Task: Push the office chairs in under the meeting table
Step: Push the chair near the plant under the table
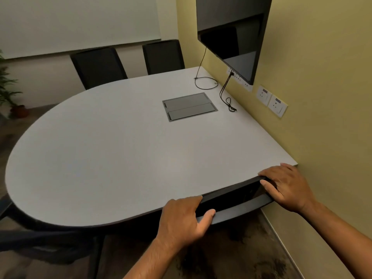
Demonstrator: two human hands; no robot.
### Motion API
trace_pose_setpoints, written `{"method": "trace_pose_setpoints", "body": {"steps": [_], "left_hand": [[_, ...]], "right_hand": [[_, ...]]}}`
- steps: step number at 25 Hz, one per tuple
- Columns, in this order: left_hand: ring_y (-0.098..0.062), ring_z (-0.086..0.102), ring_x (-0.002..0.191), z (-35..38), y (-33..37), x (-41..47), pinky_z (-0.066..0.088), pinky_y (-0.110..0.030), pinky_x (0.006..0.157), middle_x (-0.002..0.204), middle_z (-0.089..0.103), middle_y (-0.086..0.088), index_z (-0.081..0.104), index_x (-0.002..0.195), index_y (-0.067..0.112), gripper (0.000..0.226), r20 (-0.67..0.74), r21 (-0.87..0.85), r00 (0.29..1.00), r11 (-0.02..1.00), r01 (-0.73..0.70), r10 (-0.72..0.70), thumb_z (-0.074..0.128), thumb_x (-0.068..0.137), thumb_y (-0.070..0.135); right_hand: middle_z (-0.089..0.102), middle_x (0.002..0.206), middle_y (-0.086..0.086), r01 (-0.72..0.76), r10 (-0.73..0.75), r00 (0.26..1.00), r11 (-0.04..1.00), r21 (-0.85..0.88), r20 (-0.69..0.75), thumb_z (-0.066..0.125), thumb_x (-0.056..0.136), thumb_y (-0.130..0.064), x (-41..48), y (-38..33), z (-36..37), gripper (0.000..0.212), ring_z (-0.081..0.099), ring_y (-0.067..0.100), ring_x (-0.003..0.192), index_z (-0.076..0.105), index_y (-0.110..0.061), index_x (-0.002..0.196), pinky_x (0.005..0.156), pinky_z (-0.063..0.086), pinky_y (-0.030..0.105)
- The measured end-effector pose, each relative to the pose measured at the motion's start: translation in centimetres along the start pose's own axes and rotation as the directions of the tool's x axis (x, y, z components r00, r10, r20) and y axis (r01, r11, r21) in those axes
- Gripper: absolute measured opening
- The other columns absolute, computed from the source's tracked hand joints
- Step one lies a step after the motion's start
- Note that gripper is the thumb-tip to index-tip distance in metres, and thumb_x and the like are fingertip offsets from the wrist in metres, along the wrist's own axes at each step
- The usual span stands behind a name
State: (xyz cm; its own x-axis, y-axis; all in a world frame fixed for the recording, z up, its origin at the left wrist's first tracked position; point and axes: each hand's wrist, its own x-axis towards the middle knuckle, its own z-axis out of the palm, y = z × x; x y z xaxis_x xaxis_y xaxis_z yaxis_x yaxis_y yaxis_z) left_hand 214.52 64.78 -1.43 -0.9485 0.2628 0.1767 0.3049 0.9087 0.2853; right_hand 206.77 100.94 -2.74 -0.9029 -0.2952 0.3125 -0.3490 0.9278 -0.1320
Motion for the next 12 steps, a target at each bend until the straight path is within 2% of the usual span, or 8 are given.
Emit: {"method": "trace_pose_setpoints", "body": {"steps": [5,9,12], "left_hand": [[-0.013,0.071,0.081,-0.5,-2.4,0.8,0.059,-0.036,0.072,0.092,0.080,0.008,0.078,0.109,0.027,0.063,-0.018,-0.020,0.999,0.999,-0.031,0.031,0.036,0.100,0.073],[-0.014,0.071,0.080,-0.4,-2.7,0.9,0.060,-0.039,0.072,0.092,0.080,0.007,0.078,0.108,0.025,0.060,-0.011,-0.031,0.999,0.999,-0.036,0.036,0.037,0.101,0.069],[-0.013,0.069,0.081,-0.3,-2.6,0.8,0.058,-0.040,0.074,0.092,0.078,0.008,0.076,0.110,0.027,0.063,0.030,-0.003,1.000,1.000,-0.006,0.006,0.032,0.101,0.072]], "right_hand": [[0.081,0.107,-0.003,-0.020,0.021,0.999,1.000,0.023,-0.047,0.042,0.100,-0.054,0.3,-1.4,1.1,0.053,0.074,0.023,0.104,0.081,-0.021,0.110,0.106,0.046,0.052],[0.081,0.109,-0.003,-0.024,0.025,0.999,0.999,0.039,-0.031,0.037,0.102,-0.061,0.3,-1.1,1.5,0.058,0.074,0.023,0.105,0.080,-0.023,0.113,0.106,0.045,0.051],[0.079,0.120,-0.005,-0.046,0.045,0.998,0.999,0.012,0.046,0.025,0.104,-0.073,0.3,-0.9,1.5,0.071,0.071,0.021,0.115,0.077,-0.027,0.122,0.111,0.044,0.053]]}}
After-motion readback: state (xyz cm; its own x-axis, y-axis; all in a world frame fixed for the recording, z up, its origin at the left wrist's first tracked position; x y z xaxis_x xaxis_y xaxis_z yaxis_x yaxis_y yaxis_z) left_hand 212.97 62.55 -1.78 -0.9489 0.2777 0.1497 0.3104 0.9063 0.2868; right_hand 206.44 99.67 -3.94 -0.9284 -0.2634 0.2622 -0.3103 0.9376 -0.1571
